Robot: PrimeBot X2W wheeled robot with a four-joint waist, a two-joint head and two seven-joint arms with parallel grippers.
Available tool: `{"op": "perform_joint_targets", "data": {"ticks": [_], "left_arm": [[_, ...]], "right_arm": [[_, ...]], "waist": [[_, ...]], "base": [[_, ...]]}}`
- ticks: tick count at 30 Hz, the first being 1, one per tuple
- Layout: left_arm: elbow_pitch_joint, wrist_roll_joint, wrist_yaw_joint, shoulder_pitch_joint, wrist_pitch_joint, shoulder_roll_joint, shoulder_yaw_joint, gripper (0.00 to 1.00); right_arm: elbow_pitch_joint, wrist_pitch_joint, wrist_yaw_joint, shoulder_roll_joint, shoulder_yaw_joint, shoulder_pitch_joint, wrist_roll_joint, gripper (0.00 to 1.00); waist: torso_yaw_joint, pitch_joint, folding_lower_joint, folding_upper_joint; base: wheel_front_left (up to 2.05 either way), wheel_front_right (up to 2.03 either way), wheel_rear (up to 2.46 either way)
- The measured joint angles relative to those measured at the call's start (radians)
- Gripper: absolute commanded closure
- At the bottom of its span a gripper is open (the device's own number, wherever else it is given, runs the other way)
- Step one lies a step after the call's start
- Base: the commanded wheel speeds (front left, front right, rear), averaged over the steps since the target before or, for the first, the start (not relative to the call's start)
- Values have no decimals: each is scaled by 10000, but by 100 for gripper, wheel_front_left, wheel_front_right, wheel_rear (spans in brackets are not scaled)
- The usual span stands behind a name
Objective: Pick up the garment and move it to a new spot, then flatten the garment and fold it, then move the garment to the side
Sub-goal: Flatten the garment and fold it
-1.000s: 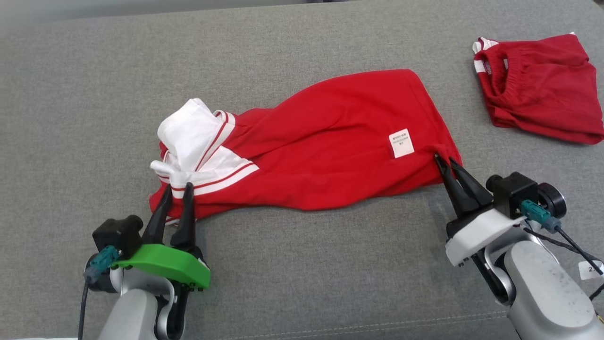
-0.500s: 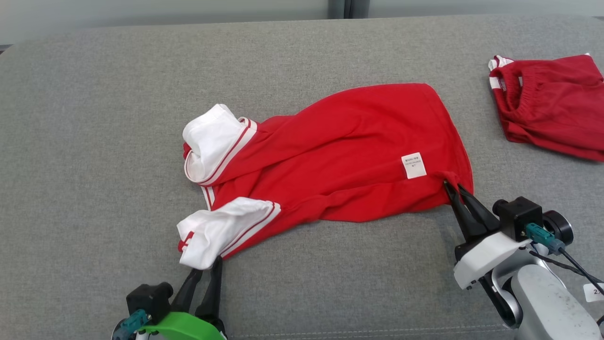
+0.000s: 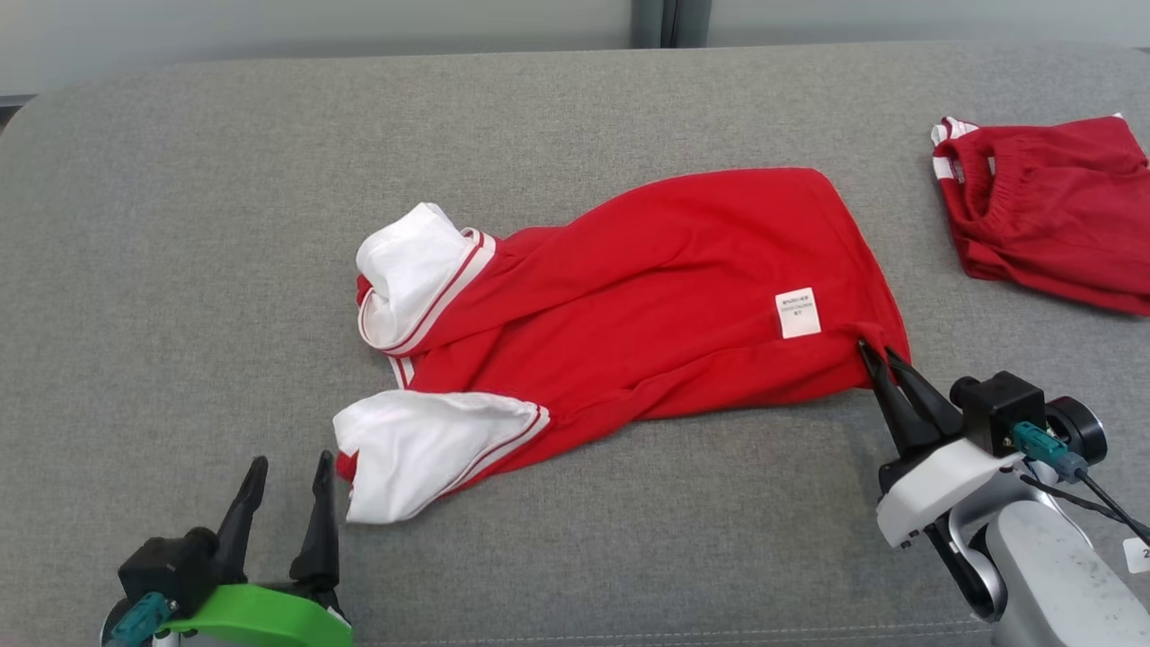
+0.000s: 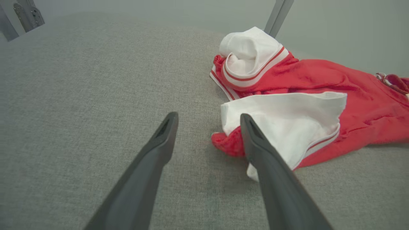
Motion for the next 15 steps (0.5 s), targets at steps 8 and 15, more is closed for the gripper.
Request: {"op": "perform_joint_targets", "data": {"ticks": [8,15], "left_arm": [[-447,0,0,-31,-2,-127,-151,0],[-186,73,0,-132,307,4,-332,0]], "right_arm": [[245,0,79,-13,-25,197,-54,100],[349,0,86,-54,-138,244,-54,100]], "waist": [[-110,-116,0,0],[-195,-99,0,0]], "base": [[0,0,0],[0,0,0]]}}
